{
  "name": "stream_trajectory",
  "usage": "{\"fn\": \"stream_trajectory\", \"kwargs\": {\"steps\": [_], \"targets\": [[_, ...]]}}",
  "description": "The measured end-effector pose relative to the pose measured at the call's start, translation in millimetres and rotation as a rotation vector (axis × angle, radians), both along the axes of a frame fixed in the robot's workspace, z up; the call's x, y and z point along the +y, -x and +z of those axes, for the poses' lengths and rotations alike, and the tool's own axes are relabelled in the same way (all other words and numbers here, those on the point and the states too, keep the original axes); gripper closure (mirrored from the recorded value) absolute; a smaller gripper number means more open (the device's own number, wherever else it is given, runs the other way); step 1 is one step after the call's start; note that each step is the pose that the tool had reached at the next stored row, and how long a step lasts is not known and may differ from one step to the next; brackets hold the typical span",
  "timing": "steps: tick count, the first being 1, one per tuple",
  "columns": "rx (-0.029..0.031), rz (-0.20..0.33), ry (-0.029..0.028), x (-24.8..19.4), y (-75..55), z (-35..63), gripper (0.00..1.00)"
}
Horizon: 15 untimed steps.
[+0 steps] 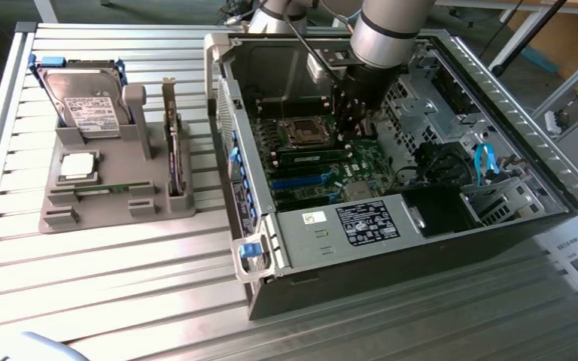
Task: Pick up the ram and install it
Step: 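Press down the ram until it locks into place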
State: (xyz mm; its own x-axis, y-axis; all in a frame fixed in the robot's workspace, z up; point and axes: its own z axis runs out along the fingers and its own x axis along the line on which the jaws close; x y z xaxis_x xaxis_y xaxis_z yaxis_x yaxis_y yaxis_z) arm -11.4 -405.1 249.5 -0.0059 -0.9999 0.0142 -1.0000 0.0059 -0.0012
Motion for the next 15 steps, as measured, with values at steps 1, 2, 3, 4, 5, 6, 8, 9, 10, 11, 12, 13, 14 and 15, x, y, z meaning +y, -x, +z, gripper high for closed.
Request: {"fn": "stream_trajectory", "kwargs": {"steps": [1, 2, 3, 4, 5, 6, 8, 9, 10, 11, 12, 13, 14, 15], "targets": [[-0.0001, 0.0, -0.0001, 0.0, 2.4, -0.1, 0.9], [-0.0001, 0.0, -0.0001, 0.0, 4.9, -0.2, 0.9], [-0.0001, 0.0, 0.0, 0.0, 7.3, -0.2, 0.9], [0.0, 0.0, 0.0001, 0.0, 9.5, -0.2, 0.9], [-0.0001, 0.0, 0.0, 0.0, 11.7, -0.3, 0.9], [-0.0001, 0.0, 0.0, 0.0, 13.9, -0.3, 0.9], [-0.0001, 0.0, 0.0001, 0.0, 17.9, -0.4, 0.9], [-0.0001, 0.0, 0.0001, 0.0, 19.8, -0.4, 0.9], [-0.0001, 0.0, 0.0, 0.0, 21.6, -0.5, 0.9], [-0.0001, 0.0, 0.0001, 0.0, 23.2, -0.5, 0.9], [-0.0001, 0.0, 0.0001, 0.0, 24.5, -0.5, 0.9], [0.0, 0.0, 0.0001, 0.0, 25.5, -0.5, 0.9], [-0.0001, 0.0, 0.0001, 0.0, 26.2, -0.5, 0.9], [-0.0001, 0.0, 0.0001, 0.0, 26.6, -0.5, 0.9]]}}
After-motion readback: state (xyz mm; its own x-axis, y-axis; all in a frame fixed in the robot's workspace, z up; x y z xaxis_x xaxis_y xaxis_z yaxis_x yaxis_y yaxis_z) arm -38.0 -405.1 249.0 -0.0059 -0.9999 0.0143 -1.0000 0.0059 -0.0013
